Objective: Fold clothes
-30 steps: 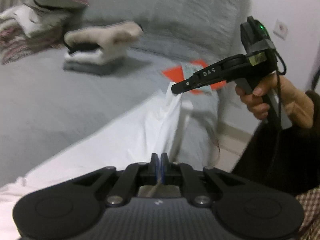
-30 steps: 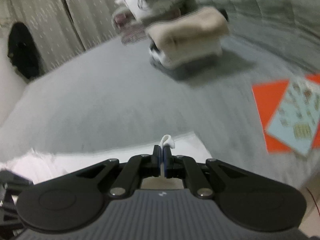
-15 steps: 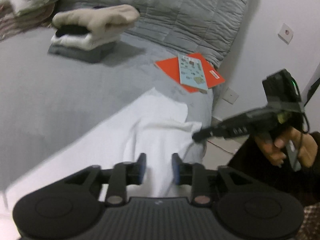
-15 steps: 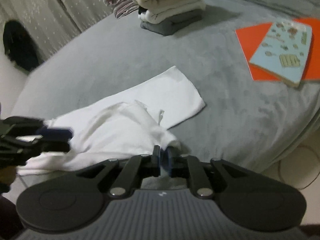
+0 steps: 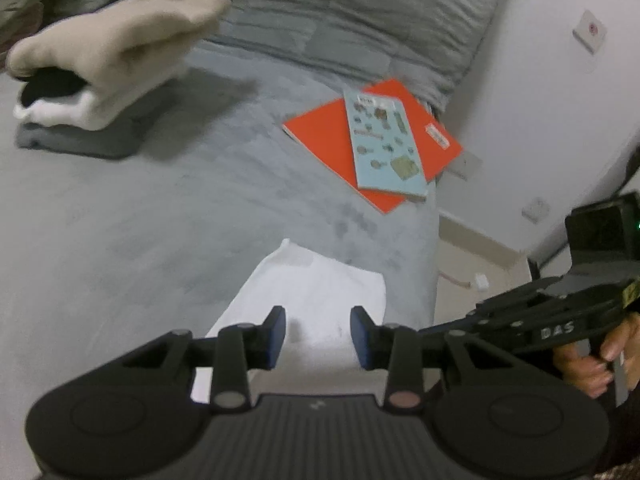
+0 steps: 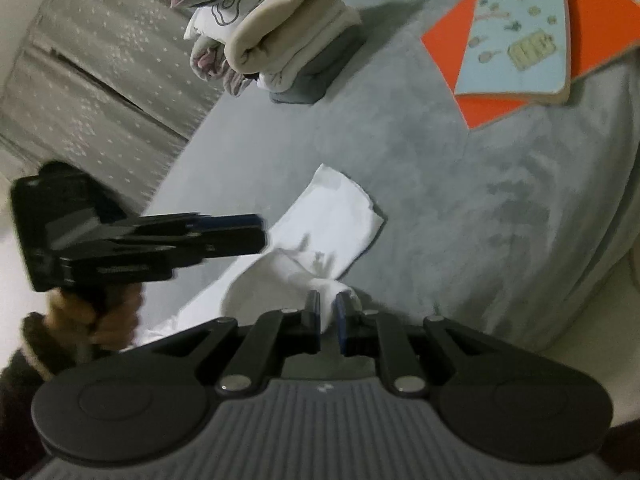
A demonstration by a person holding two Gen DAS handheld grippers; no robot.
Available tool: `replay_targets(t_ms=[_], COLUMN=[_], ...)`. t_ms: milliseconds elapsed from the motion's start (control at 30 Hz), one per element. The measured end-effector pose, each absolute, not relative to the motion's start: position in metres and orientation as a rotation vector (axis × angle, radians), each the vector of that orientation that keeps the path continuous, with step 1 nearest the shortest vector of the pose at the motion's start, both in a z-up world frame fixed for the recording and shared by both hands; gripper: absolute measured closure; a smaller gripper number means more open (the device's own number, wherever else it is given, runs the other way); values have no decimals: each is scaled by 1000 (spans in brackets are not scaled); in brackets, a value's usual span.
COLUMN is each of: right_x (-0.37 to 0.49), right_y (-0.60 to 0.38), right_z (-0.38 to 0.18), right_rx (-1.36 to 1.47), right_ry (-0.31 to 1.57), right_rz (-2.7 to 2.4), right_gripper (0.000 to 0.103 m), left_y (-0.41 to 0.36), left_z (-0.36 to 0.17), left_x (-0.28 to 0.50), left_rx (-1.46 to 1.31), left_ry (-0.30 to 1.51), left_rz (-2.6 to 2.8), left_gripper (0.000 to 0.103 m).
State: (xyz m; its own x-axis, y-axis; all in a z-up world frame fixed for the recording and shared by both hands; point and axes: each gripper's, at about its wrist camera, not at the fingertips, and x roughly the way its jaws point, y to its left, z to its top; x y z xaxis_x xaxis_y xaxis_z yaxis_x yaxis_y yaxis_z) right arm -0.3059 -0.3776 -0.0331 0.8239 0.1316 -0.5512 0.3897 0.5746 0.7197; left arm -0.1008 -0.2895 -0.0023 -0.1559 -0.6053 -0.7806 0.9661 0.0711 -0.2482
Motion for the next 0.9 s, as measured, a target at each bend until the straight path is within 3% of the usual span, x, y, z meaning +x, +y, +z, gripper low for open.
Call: replay_targets(t_ms=[400, 500, 567, 767, 900], right_x=[-301, -299, -296, -289, -294], right_y=[-382, -380, -378, -378, -371], right_z=[-35, -35, -36, -41, -33], right_rx=[990, 979, 969, 949, 869], right_ry=[628, 622, 617, 599, 554], right_rz=[-141, -152, -167, -206, -220], right_gripper=[88, 88, 88, 88, 99], left_y=[-306, -311, -316, -311, -295], left_z=[-24, -24, -26, -30, -22], left_x=[-124, -126, -128, -130, -129], left_rx=[820, 818, 798, 668, 564], left_ry=[877, 880, 900, 914, 867], left_rz=[-1528, -1531, -1526, -1475, -1448], left_gripper=[69, 79, 94, 100, 100])
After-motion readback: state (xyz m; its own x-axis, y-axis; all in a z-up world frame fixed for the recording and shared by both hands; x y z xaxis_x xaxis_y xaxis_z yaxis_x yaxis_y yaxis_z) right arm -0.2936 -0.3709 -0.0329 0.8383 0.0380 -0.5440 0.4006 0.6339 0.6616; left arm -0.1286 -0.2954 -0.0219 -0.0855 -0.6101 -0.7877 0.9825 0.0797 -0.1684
